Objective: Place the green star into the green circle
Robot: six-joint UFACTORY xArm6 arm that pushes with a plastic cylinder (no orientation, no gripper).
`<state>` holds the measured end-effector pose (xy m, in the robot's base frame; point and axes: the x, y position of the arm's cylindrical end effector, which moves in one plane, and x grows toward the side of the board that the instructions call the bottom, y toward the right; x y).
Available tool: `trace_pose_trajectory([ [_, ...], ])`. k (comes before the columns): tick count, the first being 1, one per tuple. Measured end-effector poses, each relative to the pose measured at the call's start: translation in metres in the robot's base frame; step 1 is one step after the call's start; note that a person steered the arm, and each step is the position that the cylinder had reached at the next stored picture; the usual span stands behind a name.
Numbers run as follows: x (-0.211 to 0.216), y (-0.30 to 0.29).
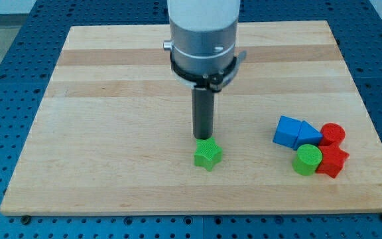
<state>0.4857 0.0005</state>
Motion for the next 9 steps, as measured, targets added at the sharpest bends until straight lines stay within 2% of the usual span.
trace_pose_trajectory([
  [1,-0.018,-0.034],
  [2,0.023,-0.060],
  [3,0.050,-0.021],
  [4,0.053,0.050],
  [5,0.057,0.067],
  [6,0.064,0.036],
  [7,0.075,0.045],
  [8,0.075,0.090],
  [9,0.075,0.109],
])
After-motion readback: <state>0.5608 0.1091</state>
